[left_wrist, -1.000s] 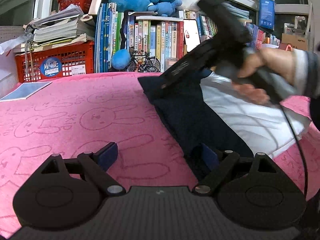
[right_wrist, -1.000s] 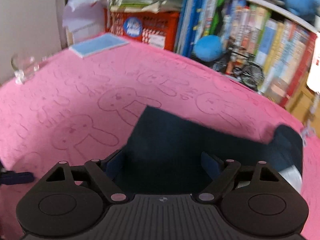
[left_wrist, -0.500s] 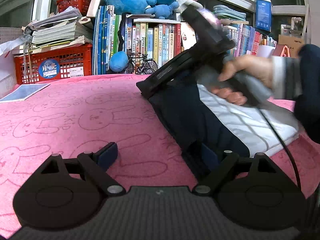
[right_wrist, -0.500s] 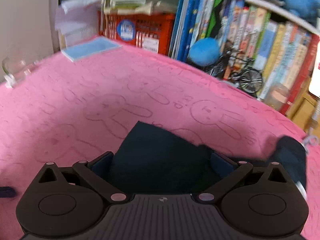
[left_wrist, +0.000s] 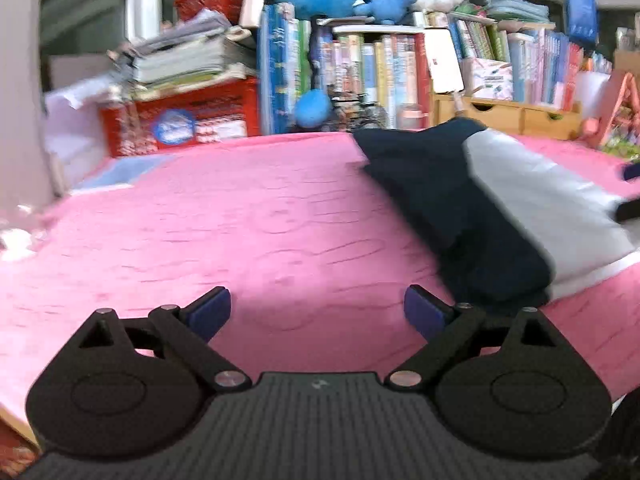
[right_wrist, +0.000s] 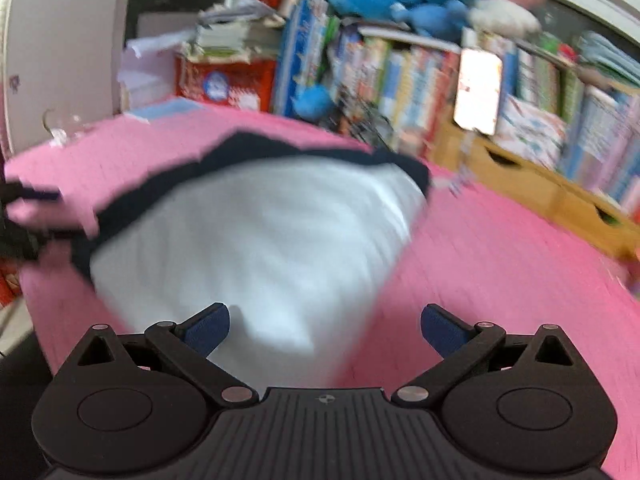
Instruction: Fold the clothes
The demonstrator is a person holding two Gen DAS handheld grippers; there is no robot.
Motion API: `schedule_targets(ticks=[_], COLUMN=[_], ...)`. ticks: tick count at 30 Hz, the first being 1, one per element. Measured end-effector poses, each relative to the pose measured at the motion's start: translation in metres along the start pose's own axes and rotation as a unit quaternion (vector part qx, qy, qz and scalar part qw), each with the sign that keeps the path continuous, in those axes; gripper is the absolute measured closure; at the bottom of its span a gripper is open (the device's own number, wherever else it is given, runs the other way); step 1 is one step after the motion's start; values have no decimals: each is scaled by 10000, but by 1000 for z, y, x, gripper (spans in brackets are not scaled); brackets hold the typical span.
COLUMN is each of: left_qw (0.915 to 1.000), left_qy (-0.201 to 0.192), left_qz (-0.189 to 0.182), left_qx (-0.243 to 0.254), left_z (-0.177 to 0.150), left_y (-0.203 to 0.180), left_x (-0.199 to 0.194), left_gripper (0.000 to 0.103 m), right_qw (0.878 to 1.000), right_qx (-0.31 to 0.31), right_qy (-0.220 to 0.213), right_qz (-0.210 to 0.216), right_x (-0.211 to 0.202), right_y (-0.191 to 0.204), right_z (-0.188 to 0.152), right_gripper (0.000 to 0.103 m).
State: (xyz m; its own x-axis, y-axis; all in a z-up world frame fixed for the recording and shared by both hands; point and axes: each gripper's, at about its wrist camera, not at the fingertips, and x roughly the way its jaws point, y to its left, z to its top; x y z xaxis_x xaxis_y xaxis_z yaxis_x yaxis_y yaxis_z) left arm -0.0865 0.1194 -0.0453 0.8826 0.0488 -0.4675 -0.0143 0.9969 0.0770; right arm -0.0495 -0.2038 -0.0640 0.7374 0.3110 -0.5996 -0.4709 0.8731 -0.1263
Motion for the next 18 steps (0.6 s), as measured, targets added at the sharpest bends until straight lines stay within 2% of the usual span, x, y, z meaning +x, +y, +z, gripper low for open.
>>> schedule_targets(ticks=[3,5,8,10,12,15,16,18], left_qw=[9990,9972,9932,9926,9950,9981,9981,9979], left_qy=[-212,-400,-628,-612,-450,78,219,275], left_qz=[-347,-616,-975,-1050,-881,-448,-356,-574], left_qx=[-204,-170,-81,5,132,413,458,72], left_z=[11,20,32,36,36,26,20,15], left_y=[0,-12,-34,-51,-65,-76,-75,-60], left_x=[-19,-27,-33,-24,-9,19,25,26], left_gripper=[9,9,7,7,7,7,7,6], right_qw=[9988,9974,9967,9969,9968,9961,9958,9931], right_qx=[455,650,689,675,707,687,564,236], right_qy=[-79,-136,-251,-324,-368,-475,-457,-421], right_qz=[178,268,351,233,-19,-301,-554,-1072], right_x=[-14,-20,-23,-21,-16,-12,-12,-13], right_y=[-6,-5,3,9,13,11,10,9], right_z=[-22,-30,-39,-40,-42,-45,-47,-54], right_gripper=[0,0,0,0,0,0,0,0])
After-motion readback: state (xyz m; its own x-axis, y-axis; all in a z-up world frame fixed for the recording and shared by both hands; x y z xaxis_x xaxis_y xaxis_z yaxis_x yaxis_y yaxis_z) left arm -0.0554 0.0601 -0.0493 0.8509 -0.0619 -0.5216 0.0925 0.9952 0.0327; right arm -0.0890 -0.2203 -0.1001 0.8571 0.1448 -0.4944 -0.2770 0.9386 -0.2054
